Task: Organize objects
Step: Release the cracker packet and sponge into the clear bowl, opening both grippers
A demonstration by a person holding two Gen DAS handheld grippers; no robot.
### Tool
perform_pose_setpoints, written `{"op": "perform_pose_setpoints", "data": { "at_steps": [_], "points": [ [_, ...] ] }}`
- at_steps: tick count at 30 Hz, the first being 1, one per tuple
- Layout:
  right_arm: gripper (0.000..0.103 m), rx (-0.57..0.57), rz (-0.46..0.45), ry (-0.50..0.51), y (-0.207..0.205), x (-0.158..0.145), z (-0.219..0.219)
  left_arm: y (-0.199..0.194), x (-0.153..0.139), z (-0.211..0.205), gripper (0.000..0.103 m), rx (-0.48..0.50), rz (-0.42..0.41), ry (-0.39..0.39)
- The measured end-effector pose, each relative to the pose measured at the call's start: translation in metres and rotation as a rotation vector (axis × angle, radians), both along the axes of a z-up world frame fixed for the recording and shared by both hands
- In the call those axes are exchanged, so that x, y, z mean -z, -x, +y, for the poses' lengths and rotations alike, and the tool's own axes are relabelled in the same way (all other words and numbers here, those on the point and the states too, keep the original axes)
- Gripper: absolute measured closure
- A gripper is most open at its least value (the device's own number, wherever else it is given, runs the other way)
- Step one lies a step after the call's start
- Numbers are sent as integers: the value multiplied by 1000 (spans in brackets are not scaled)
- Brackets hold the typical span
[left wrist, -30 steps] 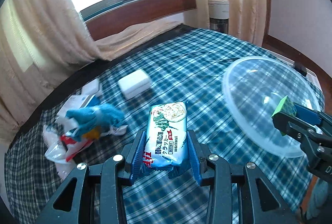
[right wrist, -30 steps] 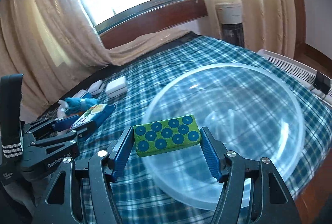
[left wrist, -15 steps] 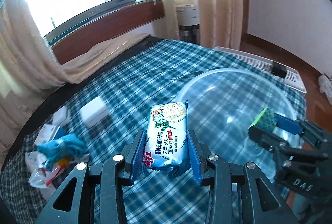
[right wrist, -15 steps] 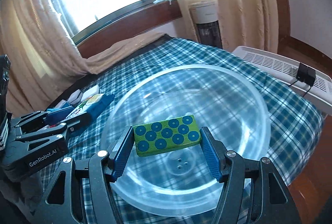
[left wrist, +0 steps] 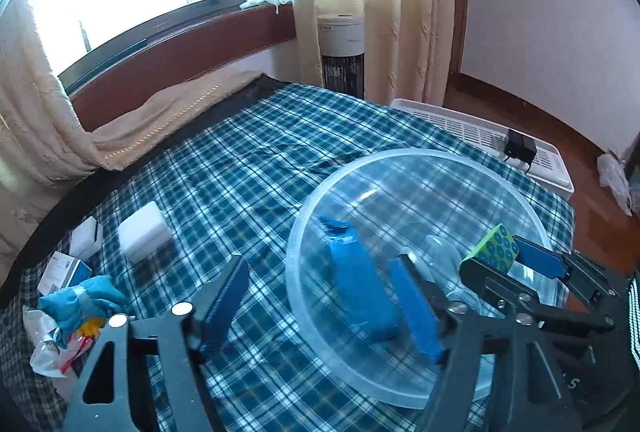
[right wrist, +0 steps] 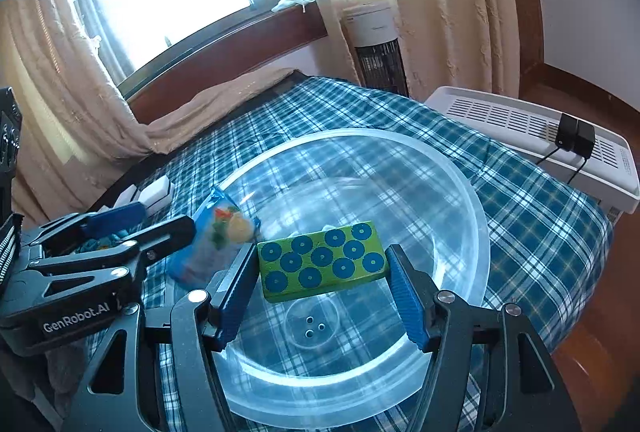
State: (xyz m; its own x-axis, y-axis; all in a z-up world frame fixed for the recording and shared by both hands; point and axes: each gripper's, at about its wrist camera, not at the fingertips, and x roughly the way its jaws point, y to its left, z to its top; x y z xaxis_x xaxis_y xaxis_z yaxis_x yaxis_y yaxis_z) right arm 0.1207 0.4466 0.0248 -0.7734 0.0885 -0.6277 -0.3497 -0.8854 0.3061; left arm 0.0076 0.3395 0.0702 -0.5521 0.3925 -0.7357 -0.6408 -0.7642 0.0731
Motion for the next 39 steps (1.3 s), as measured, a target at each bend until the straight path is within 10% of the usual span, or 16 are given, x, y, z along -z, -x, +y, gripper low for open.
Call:
{"op": "perform_pose_setpoints", "data": {
  "at_steps": [39],
  "points": [
    [34,-46,18,-24,24,-17,-55,28,-4,-142,3,-319,9,-50]
  ]
}}
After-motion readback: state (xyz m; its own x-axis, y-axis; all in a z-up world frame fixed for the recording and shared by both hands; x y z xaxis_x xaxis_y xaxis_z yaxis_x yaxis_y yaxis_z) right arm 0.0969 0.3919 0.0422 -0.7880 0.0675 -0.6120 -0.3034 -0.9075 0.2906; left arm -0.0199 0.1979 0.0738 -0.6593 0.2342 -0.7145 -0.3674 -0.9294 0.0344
